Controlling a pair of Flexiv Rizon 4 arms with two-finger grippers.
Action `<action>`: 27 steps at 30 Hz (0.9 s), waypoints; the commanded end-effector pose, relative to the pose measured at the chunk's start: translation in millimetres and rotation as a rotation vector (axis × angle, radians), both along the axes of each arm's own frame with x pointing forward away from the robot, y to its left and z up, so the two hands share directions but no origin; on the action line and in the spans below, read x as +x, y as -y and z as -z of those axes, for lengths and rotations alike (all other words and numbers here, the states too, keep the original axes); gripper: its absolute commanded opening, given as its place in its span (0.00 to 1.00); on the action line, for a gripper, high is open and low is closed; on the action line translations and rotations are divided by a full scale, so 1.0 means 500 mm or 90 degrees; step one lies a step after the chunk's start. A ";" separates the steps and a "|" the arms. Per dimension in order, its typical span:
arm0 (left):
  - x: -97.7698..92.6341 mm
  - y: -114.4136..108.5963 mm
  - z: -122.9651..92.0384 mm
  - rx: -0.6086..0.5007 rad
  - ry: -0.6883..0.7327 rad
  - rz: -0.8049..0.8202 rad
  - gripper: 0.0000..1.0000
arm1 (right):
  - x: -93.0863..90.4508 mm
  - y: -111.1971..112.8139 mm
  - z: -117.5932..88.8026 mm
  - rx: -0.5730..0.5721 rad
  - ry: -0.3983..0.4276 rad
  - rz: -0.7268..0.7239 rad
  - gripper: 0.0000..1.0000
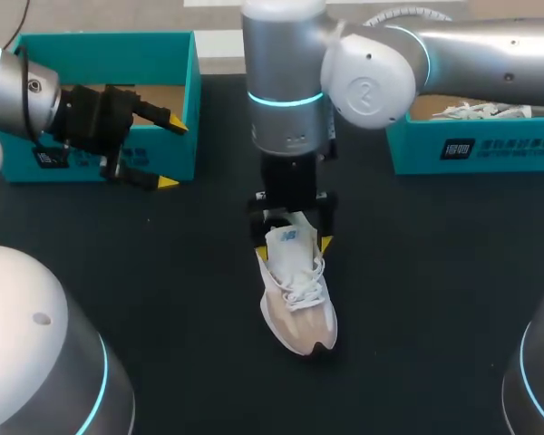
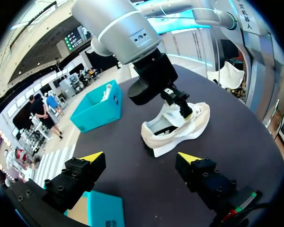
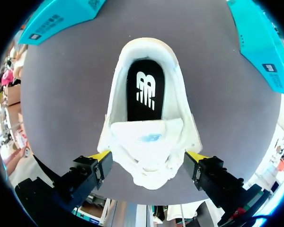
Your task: Take the shoe out of the shoebox, open the shoe tongue, remove and reinsert the insole, then place the shoe into the shoebox
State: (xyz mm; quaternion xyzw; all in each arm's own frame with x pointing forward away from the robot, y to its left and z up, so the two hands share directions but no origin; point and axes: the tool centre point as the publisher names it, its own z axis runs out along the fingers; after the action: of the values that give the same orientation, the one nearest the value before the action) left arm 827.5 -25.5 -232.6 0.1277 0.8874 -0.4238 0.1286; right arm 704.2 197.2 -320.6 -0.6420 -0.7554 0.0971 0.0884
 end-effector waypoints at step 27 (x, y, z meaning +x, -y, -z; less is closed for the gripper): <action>0.000 0.000 0.001 0.001 0.000 0.000 1.00 | 0.026 0.003 0.002 -0.026 0.068 -0.033 0.31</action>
State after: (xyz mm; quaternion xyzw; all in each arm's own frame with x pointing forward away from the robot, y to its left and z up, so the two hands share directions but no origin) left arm 827.5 -25.4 -232.6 0.1277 0.8874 -0.4238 0.1286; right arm 713.0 194.2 -311.1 -0.6313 -0.7709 0.0813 0.0248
